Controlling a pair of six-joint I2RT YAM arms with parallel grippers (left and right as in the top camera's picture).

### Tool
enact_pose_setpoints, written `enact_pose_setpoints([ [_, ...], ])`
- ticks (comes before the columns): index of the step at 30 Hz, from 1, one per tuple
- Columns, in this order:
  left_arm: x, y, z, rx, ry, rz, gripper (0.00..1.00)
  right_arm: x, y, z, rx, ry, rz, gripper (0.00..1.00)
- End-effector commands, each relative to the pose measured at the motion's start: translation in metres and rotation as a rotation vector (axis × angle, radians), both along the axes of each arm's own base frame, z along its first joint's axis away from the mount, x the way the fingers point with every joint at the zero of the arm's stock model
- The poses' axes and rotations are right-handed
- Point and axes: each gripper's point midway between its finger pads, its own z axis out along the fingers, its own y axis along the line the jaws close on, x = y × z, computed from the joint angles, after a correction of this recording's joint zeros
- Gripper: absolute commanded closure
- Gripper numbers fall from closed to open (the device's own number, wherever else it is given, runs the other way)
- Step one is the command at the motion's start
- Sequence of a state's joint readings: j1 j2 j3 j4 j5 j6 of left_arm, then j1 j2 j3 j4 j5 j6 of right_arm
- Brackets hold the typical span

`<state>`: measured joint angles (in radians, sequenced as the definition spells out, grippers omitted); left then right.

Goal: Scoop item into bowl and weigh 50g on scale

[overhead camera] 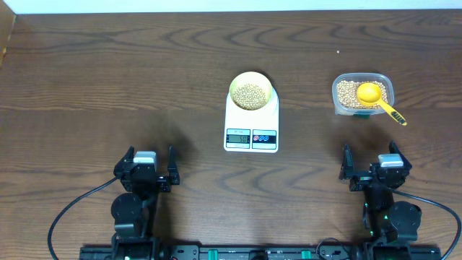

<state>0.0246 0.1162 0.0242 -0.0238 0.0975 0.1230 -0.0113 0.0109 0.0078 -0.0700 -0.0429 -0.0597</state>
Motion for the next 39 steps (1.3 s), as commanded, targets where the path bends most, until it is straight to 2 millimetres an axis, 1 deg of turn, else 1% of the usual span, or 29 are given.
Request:
enact_pose_setpoints([
  [1, 0.001, 0.003, -0.005, -0.010, -0.002, 0.018, 0.05, 0.000, 0.000, -0.001, -0.009, -0.001, -0.003, 0.01],
  [10, 0.003, 0.003, 0.005, -0.009, -0.041, 0.017, 0.05, 0.000, 0.000, -0.001, -0.009, -0.001, -0.003, 0.01],
  [11, 0.002, 0.003, 0.002, -0.009, -0.029, 0.017, 0.05, 0.000, 0.000, -0.001, -0.009, -0.001, -0.003, 0.01],
  [13, 0.000, 0.003, -0.010, -0.010, 0.020, 0.018, 0.05, 0.000, 0.000, -0.001, -0.009, -0.001, -0.003, 0.01],
  [14, -0.003, 0.003, -0.021, -0.011, 0.066, 0.018, 0.05, 0.000, 0.000, -0.001, -0.009, -0.001, -0.003, 0.01],
  [39, -0.003, 0.003, -0.022, -0.011, 0.072, 0.018, 0.05, 0.000, 0.000, -0.001, -0.009, -0.001, -0.003, 0.01],
])
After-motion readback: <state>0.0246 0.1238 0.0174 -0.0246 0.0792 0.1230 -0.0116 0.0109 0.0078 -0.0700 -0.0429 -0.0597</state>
